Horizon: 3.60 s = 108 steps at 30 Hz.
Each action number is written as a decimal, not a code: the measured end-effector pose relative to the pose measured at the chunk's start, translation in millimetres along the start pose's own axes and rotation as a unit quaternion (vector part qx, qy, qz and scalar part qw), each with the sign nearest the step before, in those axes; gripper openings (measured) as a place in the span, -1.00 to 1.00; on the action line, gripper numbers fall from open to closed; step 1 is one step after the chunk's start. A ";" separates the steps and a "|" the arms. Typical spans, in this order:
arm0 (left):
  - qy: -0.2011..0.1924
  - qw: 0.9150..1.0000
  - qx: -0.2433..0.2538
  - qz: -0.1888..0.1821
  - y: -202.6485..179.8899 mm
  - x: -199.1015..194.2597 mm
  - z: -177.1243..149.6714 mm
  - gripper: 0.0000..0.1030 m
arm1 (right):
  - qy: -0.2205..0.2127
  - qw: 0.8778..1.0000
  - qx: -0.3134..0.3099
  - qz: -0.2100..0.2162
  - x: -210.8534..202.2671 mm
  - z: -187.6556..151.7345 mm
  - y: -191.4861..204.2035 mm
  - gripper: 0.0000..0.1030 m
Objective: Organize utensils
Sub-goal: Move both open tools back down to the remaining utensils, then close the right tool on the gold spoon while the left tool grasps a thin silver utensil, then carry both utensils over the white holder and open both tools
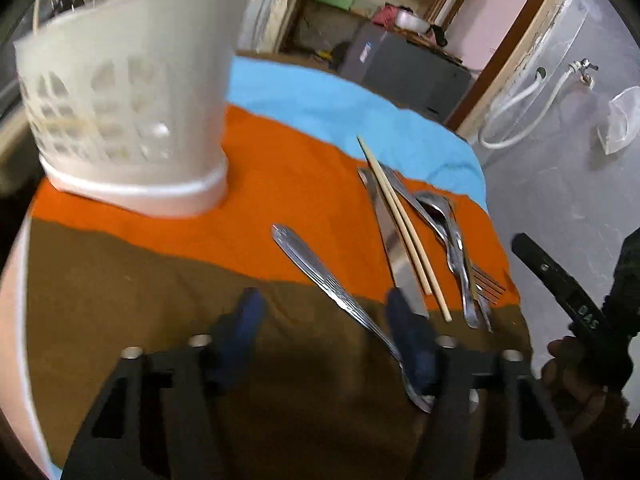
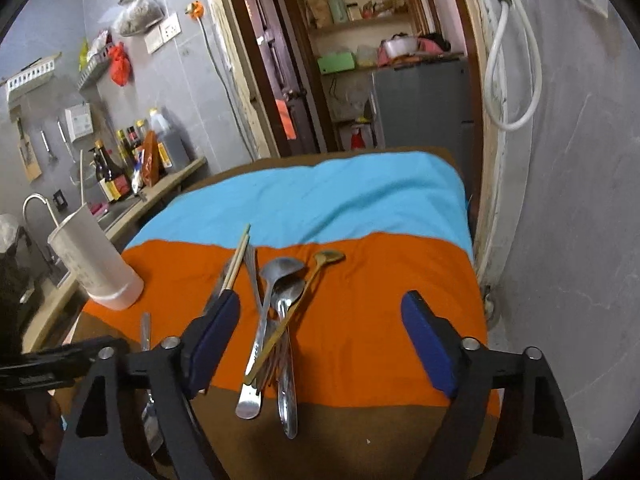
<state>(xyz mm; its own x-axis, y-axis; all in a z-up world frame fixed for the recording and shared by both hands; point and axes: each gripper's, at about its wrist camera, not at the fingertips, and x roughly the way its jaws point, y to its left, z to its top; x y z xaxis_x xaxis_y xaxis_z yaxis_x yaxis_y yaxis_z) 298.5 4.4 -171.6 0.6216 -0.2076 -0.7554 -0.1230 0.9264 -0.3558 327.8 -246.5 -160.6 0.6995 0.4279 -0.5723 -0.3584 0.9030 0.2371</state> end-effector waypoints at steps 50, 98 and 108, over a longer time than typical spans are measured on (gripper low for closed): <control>0.081 0.996 0.025 -0.033 -25.7 52.0 48.4 -0.96 | 0.150 0.982 0.101 0.049 102.9 40.4 -26.4 -0.89; -0.281 0.956 0.019 -0.085 48.2 -173.1 114.3 -1.00 | -0.167 0.979 0.014 0.114 -50.5 94.3 158.9 -0.99; -0.356 0.930 -0.069 -0.052 162.0 -190.6 167.5 -1.00 | -0.212 0.961 -0.056 0.166 -2.3 126.8 247.8 -0.99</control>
<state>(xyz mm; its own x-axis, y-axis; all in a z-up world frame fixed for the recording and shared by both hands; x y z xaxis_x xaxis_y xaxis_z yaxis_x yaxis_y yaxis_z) 289.7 246.7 6.9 0.9846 0.0131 -0.1743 -0.1017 0.8540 -0.5102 315.8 -18.8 -1.0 0.7158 0.6907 -0.1027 -0.6530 0.7142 0.2518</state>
